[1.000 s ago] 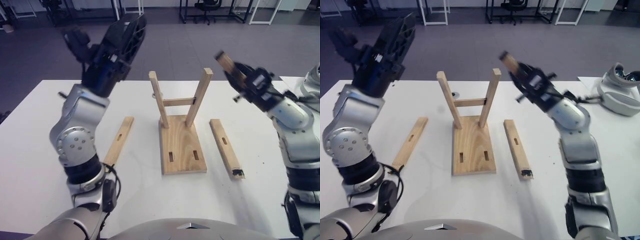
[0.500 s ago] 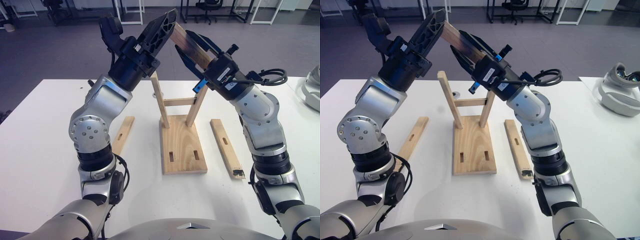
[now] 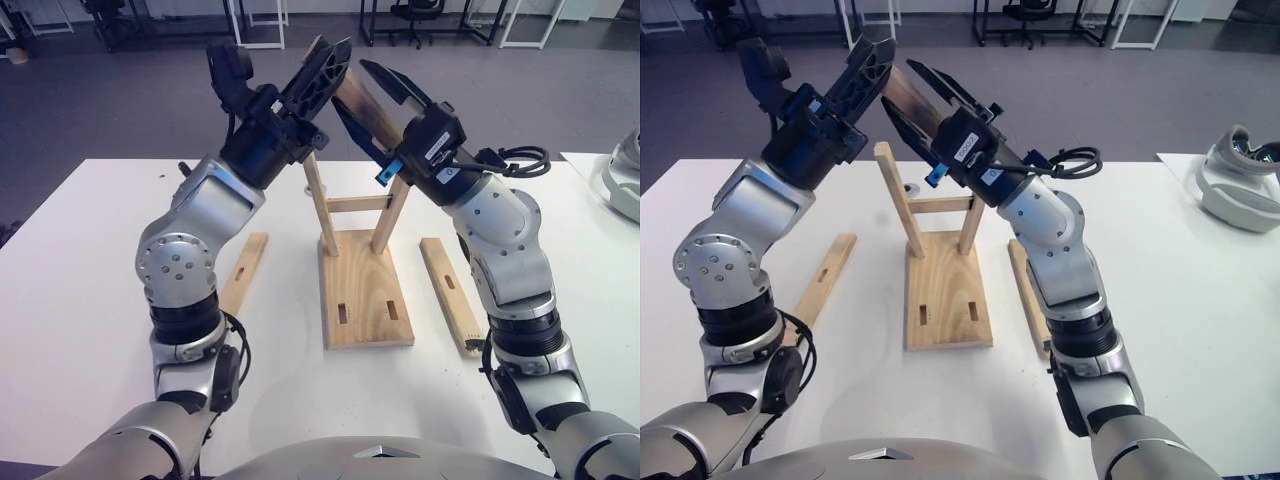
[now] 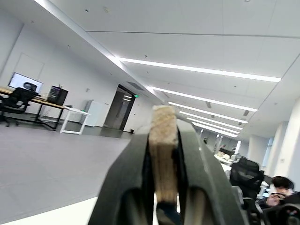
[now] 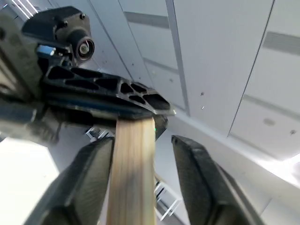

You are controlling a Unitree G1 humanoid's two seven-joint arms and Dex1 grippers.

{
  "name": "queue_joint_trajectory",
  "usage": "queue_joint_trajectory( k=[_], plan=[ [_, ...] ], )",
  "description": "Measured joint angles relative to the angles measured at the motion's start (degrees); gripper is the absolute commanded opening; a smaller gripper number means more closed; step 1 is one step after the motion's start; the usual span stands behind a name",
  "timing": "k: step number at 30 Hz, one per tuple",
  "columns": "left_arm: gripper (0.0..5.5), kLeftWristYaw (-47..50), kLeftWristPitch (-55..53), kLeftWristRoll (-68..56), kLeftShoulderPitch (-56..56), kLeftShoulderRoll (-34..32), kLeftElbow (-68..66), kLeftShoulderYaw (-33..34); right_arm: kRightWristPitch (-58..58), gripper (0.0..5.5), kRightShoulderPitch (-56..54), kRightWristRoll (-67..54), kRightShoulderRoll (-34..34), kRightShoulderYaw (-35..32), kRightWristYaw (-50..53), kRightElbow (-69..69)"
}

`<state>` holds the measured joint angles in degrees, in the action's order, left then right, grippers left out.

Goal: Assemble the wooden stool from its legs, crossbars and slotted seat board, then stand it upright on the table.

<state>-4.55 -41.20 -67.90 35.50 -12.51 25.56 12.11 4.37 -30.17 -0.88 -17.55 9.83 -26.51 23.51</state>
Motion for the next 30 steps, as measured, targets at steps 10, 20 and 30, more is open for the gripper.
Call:
queue_joint_trajectory(
  k=[10, 20, 30],
  plan=[
    [0.4, -18.38, 11.2, 19.22, -28.94, -14.91, -20.11, 12.76, 2.89, 2.83, 27.58, -3.56, -1.76, -12.86, 4.52, -4.15],
    [0.4, -20.14, 12.83, 18.94, -31.98, -7.95, -25.08, 13.44, -5.85, 2.83, 32.67, 0.84, -1.36, -10.53, 5.89, -14.07],
    [0.4, -18.12, 10.76, 20.35, -33.9, -7.97, -23.38, 13.85, -5.77, 2.83, 32.67, 0.89, -0.72, -9.36, 5.95, -13.81]
  ],
)
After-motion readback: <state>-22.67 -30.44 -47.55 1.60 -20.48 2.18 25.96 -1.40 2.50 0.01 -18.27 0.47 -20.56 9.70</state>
